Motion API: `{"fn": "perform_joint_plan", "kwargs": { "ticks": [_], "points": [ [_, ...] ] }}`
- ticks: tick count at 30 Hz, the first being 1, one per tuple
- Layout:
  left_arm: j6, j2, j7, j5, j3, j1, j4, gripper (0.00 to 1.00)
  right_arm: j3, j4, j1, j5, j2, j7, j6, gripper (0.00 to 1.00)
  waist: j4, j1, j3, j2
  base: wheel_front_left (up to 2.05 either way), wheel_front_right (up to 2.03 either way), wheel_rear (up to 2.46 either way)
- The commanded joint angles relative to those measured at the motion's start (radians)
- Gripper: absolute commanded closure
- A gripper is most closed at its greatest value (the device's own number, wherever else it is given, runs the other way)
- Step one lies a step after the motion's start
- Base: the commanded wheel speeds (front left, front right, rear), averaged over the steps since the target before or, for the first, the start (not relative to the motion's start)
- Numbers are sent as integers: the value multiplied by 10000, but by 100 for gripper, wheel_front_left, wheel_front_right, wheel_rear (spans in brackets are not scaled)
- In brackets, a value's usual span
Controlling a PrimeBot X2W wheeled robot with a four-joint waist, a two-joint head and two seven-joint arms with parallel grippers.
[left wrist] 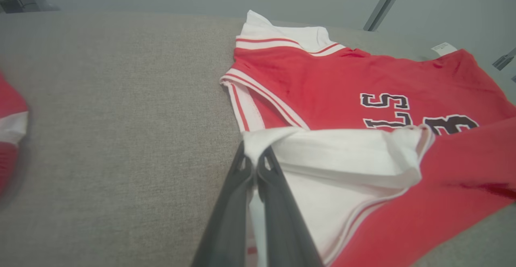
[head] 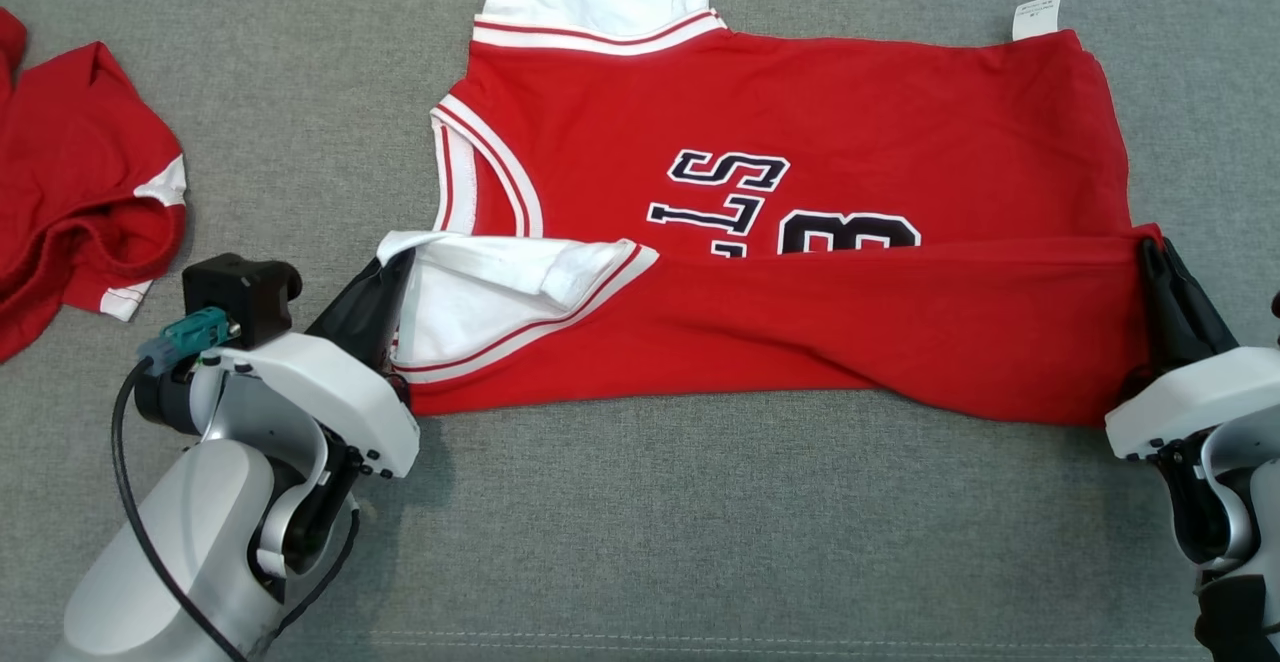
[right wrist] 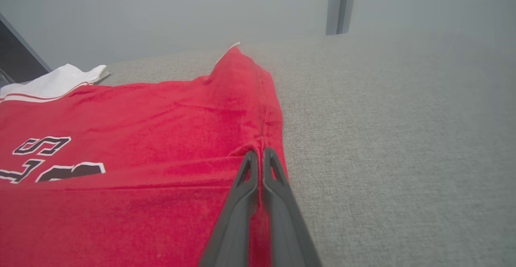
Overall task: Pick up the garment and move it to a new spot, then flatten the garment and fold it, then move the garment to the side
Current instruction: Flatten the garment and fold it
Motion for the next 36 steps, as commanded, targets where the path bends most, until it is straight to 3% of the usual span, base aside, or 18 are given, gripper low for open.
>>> {"fn": "perform_joint_plan", "kwargs": {
  "ticks": [1,2,3,4,5,13,19,27,36],
  "points": [
    [-156,200,-165,-81,401,-587,92,100,286,35,-256,137,-210,-136,-2,100,-3,0,24,0,0,0,0],
    [-156,200,-165,-81,401,-587,92,100,286,35,-256,137,-210,-136,-2,100,-3,0,24,0,0,0,0],
    [-196,141,-211,-83,380,-662,268,89,355,156,-329,188,-234,-134,-2,100,-2,0,34,0,0,0,0],
    [-259,32,-289,-152,387,-723,414,20,395,247,-397,199,-264,-208,-2,65,-1,0,40,0,0,0,0],
    [-270,-61,-567,-37,368,-841,671,0,482,430,-501,276,-285,-337,-2,0,-3,0,36,0,0,0,0],
    [-32,-212,-1322,316,220,-478,798,0,432,686,-260,463,-220,-1222,-2,0,73,0,-179,0,0,0,0],
    [662,-39,-1563,495,232,629,36,0,152,134,675,229,33,-1691,-2,0,157,0,-421,0,0,0,0],
    [1677,45,-1888,491,399,2335,-1060,0,-529,-1131,2492,-936,916,-1895,-2,0,167,0,-923,0,0,0,0],
    [2053,206,-1791,439,365,3171,-1730,0,-763,-1763,3326,-1371,1374,-1876,-2,0,33,0,-1261,0,0,0,0]
  ]
}}
